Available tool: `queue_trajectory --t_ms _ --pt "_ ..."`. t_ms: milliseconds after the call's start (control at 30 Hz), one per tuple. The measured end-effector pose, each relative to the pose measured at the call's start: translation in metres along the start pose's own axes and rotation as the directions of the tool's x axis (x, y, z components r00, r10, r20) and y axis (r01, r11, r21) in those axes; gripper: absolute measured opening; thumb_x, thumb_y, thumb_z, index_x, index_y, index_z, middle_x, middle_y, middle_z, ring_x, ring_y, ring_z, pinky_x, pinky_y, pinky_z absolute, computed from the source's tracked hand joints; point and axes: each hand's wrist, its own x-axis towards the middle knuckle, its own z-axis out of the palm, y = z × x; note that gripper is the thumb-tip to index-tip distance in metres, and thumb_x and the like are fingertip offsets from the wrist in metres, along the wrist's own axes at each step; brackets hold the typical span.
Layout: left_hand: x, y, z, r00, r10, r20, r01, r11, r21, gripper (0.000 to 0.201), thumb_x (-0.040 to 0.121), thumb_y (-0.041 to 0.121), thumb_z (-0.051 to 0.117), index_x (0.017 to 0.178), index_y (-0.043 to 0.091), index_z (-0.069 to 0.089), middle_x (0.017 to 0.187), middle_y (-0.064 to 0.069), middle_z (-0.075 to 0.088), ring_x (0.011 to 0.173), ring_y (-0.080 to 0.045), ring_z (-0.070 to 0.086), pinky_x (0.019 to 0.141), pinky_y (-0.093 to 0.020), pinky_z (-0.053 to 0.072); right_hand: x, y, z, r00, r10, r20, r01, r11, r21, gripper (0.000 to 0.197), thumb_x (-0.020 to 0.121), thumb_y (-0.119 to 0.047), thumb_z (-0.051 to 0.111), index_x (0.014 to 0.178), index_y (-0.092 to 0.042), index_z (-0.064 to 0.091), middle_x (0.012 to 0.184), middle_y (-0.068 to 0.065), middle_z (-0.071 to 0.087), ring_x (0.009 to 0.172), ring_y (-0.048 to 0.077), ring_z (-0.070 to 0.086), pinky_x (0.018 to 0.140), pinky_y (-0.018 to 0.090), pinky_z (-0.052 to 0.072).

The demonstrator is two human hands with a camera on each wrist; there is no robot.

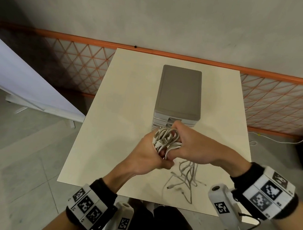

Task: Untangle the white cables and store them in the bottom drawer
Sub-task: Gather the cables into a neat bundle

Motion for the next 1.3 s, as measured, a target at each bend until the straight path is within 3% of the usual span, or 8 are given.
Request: queue_trajectory --t_ms 100,300,500,667,900,1000,1167,1300 --pt "0.004 -0.006 0.001 0.999 -0.023 -0.040 0.023 1.000 0.017 0.056 0.059 -0.019 0.069 0.090 0.024 0.054 0.075 -0.001 0.066 0.053 -0.010 0.053 0.043 -0.021 0.038 -0.002 -0.002 -0.002 1.000 -0.001 0.011 0.002 1.000 -0.026 0.040 0.080 -0.020 0.074 0.101 -0.022 0.040 0.082 -0.006 0.059 0.067 0.002 0.054 0.060 0.023 0.042" --pt "0.007 -0.009 0.001 0.998 -0.053 -0.021 0.053 0.998 0.015 0.040 0.067 -0.008 0.079 0.095 0.016 0.065 0.078 -0.012 0.070 0.057 -0.018 0.056 0.049 -0.028 0.042 -0.004 -0.002 0.000 0.999 -0.006 -0.032 0.002 0.991 -0.137 0.032 0.083 -0.017 0.070 0.099 -0.020 0.043 0.081 0.002 0.072 0.070 0.010 0.067 0.068 0.036 0.055" --pt "0.003 -0.012 -0.005 0.985 -0.111 0.129 0.094 0.986 0.137 0.025 0.077 -0.005 0.076 0.076 0.019 0.068 0.057 0.015 0.065 0.049 0.003 0.055 0.048 -0.011 0.040 -0.002 0.002 0.008 0.998 0.013 -0.066 -0.027 0.974 -0.226 0.046 0.075 -0.021 0.077 0.102 -0.020 0.040 0.079 0.003 0.065 0.070 0.020 0.063 0.061 0.040 0.052" --pt "0.002 -0.019 -0.010 0.986 -0.123 0.112 0.098 0.974 0.204 0.021 0.081 0.001 0.073 0.071 0.018 0.066 0.064 0.000 0.068 0.061 -0.013 0.065 0.059 -0.021 0.049 0.000 0.017 0.012 0.993 -0.007 -0.116 -0.011 0.989 -0.149 0.051 0.077 -0.034 0.081 0.101 -0.023 0.038 0.070 0.002 0.064 0.053 0.013 0.047 0.051 0.030 0.038" --pt "0.002 -0.022 -0.012 0.993 -0.075 0.094 0.060 0.986 0.153 0.017 0.089 -0.003 0.065 0.090 0.014 0.064 0.075 -0.007 0.068 0.069 -0.015 0.071 0.061 -0.023 0.051 -0.008 0.036 0.005 0.996 -0.011 0.092 -0.005 0.984 0.175 0.031 0.095 -0.022 0.061 0.119 -0.028 0.042 0.083 0.006 0.059 0.072 0.013 0.048 0.071 0.033 0.040" --pt "0.001 -0.021 -0.005 0.985 -0.077 0.157 0.059 0.991 0.121 0.016 0.093 0.000 0.061 0.100 0.015 0.062 0.073 -0.006 0.068 0.070 -0.027 0.075 0.061 -0.034 0.047 -0.011 0.035 0.006 0.999 0.010 0.053 -0.022 0.971 0.237 0.028 0.097 -0.044 0.054 0.116 -0.026 0.047 0.076 0.002 0.058 0.074 0.012 0.057 0.078 0.036 0.043" --pt "0.008 -0.020 0.006 0.988 -0.058 0.143 0.037 0.988 0.148 0.008 0.095 -0.001 0.056 0.095 0.007 0.056 0.064 -0.015 0.055 0.050 -0.027 0.058 0.050 -0.033 0.045 -0.001 0.026 0.021 0.981 -0.032 -0.191 0.006 0.991 -0.134 0.039 0.098 -0.060 0.034 0.108 -0.022 0.042 0.058 0.001 0.054 0.041 0.008 0.038 0.049 0.022 0.034" --pt "0.010 -0.020 0.017 0.998 -0.046 0.046 0.038 0.986 0.162 0.011 0.095 0.003 0.059 0.085 0.008 0.056 0.063 -0.013 0.051 0.044 -0.021 0.051 0.041 -0.025 0.039 0.004 0.021 0.021 0.957 -0.082 -0.278 0.003 0.962 -0.273 0.036 0.101 -0.049 0.036 0.101 -0.014 0.042 0.065 0.005 0.060 0.049 0.017 0.048 0.046 0.025 0.035"
